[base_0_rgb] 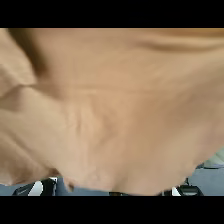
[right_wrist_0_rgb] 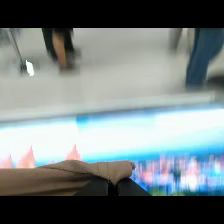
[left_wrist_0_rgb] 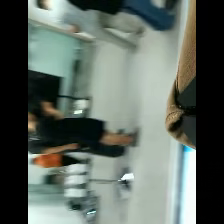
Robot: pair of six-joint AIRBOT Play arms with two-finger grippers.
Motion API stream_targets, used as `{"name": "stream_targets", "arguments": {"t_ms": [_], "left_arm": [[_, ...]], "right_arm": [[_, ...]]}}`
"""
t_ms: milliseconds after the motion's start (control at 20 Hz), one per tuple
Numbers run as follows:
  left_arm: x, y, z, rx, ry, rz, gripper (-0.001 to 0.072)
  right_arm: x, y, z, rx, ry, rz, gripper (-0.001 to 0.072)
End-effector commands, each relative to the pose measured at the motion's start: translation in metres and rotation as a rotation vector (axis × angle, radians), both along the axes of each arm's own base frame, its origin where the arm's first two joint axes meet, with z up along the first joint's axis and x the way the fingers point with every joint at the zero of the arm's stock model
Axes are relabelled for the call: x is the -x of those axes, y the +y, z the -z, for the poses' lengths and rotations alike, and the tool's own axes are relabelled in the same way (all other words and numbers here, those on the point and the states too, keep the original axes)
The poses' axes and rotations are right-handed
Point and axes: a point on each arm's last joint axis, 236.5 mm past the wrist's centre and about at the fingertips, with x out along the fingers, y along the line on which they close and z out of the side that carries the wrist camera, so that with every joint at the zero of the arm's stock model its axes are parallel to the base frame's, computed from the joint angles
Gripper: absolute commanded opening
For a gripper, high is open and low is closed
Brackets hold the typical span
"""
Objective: Fold the shirts.
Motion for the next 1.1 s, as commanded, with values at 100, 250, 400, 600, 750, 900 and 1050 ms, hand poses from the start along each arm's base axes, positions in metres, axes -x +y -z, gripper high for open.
{"name": "stream_targets", "arguments": {"t_ms": [100, 250, 400, 600, 750, 900, 1050], "left_arm": [[-0.112, 0.030, 0.211, 0.100, 0.672, 0.145, 0.0026], [-0.151, 0.024, 0.361, 0.197, 0.940, 0.157, 0.0026], [-0.186, 0.015, 0.462, 0.256, 1.026, 0.128, 0.0026], [-0.247, 0.010, 0.506, 0.272, 0.991, 0.109, 0.0027], [-0.289, 0.011, 0.502, 0.255, 0.910, 0.096, 0.0027], [-0.311, 0.011, 0.483, 0.242, 0.852, 0.101, 0.0027], [-0.302, 0.003, 0.464, 0.228, 0.875, 0.144, 0.0027]], "right_arm": [[-0.084, -0.001, 0.212, -0.010, 0.778, -0.032, 0.0048], [-0.145, 0.009, 0.317, -0.082, 0.936, -0.054, 0.0048], [-0.199, 0.034, 0.397, -0.216, 0.975, -0.098, 0.0048], [-0.269, 0.038, 0.428, -0.296, 0.790, -0.073, 0.0049], [-0.313, 0.021, 0.399, -0.332, 0.559, 0.007, 0.0049], [-0.320, 0.016, 0.389, -0.321, 0.514, 0.022, 0.0049], [-0.290, 0.012, 0.392, -0.259, 0.638, 0.024, 0.0050]]}}
